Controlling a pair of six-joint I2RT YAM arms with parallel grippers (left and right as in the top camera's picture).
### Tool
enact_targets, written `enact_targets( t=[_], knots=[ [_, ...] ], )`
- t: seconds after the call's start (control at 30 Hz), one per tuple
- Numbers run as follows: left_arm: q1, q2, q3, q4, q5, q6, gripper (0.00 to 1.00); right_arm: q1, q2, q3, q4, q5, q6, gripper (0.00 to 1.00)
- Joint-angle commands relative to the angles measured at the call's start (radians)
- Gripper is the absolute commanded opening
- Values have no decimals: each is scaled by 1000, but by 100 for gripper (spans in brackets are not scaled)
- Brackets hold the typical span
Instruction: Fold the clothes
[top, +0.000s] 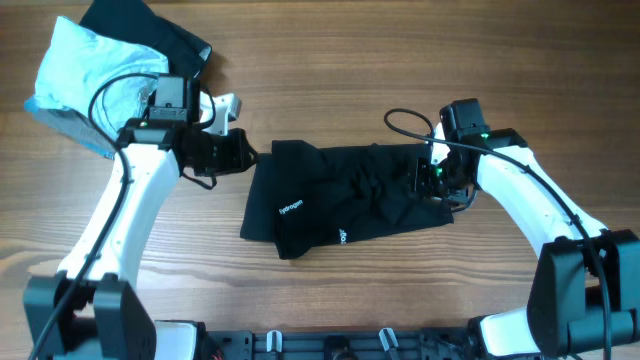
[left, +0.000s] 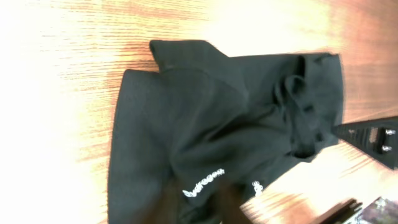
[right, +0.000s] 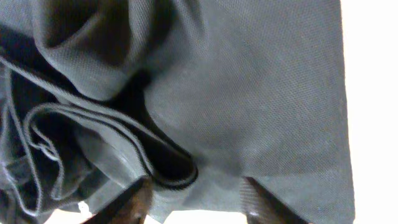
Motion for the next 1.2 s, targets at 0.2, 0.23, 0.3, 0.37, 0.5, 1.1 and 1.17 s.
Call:
enact_targets(
  t=[0.2,0.23,0.3,0.37,0.5,1.1,1.17],
  knots=[
    [-56,125,-117,97,-21,57,100,-29,-47,53,-5,-78,-106,59],
    [-59,155,-126,107,-24,57,100,-40,-60,61,-8,-79,-105,60],
    [-60,219,-131,127,-24,57,100,-61,-90,69,-14,-79,-106,62],
    [-60,277,-131,143,-23,73,100,-77,-119,69,-21,-79,-108,63],
    [-60,375,-132,155,-10,89,100,-88,-138,69,-37,-78,-132,64],
    [-129,518,-126,94,-32,74,4,-88,-138,69,-45,-78,-130,64],
    [-86,497,-90,6,-42,74,4,-88,-138,69,-43,-75,-130,64]
  ],
)
